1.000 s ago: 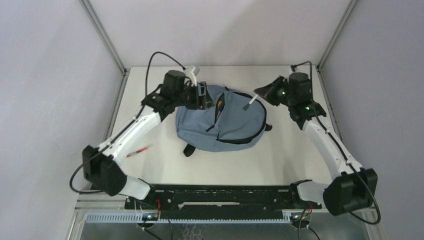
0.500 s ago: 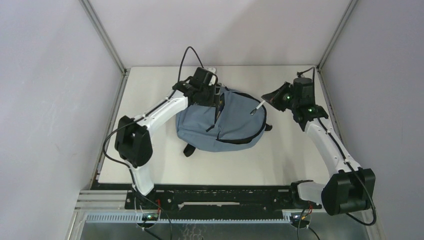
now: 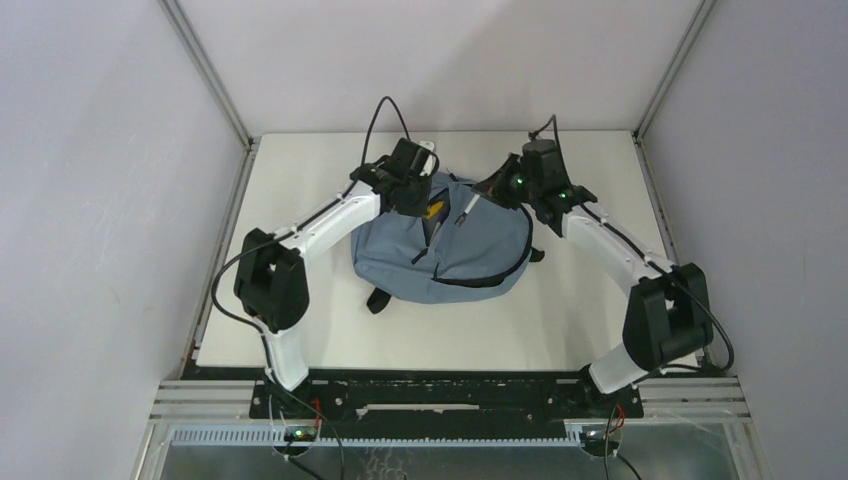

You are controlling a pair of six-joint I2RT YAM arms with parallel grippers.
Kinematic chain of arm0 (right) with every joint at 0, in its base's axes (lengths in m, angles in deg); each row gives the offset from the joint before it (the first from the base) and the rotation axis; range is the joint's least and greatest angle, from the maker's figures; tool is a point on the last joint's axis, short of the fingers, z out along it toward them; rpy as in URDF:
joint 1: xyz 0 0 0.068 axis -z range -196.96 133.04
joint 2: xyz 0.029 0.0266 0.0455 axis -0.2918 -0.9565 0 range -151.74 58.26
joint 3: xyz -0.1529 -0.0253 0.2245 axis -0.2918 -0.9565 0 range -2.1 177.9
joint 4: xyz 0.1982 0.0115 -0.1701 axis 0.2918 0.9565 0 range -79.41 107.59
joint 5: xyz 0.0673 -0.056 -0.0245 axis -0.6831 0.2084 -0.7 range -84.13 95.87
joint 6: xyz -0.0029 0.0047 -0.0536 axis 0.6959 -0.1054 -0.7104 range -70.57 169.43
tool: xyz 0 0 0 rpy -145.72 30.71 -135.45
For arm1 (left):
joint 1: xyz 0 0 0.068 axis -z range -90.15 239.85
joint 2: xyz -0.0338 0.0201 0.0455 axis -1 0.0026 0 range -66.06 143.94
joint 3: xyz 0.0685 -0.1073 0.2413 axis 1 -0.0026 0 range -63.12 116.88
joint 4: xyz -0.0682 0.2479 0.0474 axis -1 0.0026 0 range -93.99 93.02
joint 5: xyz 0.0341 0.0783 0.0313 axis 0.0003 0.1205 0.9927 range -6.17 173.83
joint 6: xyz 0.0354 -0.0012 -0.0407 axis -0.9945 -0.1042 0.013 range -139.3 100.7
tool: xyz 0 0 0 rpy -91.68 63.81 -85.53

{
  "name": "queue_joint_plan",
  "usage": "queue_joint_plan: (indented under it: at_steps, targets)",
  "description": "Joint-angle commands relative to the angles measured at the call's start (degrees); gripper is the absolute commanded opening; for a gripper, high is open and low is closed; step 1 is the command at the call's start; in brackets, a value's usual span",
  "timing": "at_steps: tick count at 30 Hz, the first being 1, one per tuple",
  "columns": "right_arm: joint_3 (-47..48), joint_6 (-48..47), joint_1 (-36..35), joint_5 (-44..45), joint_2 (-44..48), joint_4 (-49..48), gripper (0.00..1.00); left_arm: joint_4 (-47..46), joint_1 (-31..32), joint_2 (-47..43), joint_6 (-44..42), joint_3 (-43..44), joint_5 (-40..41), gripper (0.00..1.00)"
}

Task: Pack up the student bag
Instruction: Place the stationery in the student bag, then pick up the stationery from the center of the board.

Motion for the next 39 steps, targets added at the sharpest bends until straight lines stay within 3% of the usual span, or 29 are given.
queue_joint_plan:
  at_steps: [1, 16, 17, 20, 24, 27, 32, 35, 38, 39]
  targets:
    - [6.96, -0.42, -2.16, 1.65, -3.95, -3.93, 0.00, -0.34, 0.00, -2.47, -1.04, 3.90, -0.12, 0.00]
    - [17.29, -3.69, -8.33, -2.69, -17.93, -1.02, 0.00, -0.62, -1.06, -4.60, -1.52, 4.74, -4.83, 0.00]
    - [17.62, -4.19, -8.57, -2.99, -17.99, -0.59, 0.02, -0.46, -1.06, -4.42, -1.55, 4.94, -4.88, 0.00]
    - [17.45, -4.83, -8.60, -4.46, -17.85, 0.56, 0.32, -0.52, -1.06, -4.39, -1.31, 5.12, -4.84, 0.00]
    - [17.24, -6.12, -7.05, -9.56, -16.59, 1.58, 0.57, -0.23, -1.06, -4.75, -1.47, 5.88, -3.47, 0.00]
    - [16.80, -7.61, -5.45, -10.19, -14.08, 3.18, 0.64, -0.11, -1.06, -5.51, -1.26, 5.94, -2.05, 0.01]
    - [15.02, -8.77, -2.60, -8.43, -8.12, 5.33, 0.64, 0.08, -1.06, -6.30, -0.55, 5.87, -1.23, 0.03]
    - [12.16, -10.03, -0.60, -4.49, -2.97, 6.69, 0.64, 2.06, -1.12, -7.43, 0.12, 5.60, 3.04, 0.16]
    - [8.36, -11.26, 2.23, -1.47, 1.36, 7.77, 0.64, 5.37, -1.58, -10.18, 2.78, 4.14, 12.17, 0.48]
    - [6.85, -11.48, 3.34, -0.87, 2.59, 8.01, 0.64, 5.85, -2.11, -11.47, 3.74, 2.84, 13.41, 0.63]
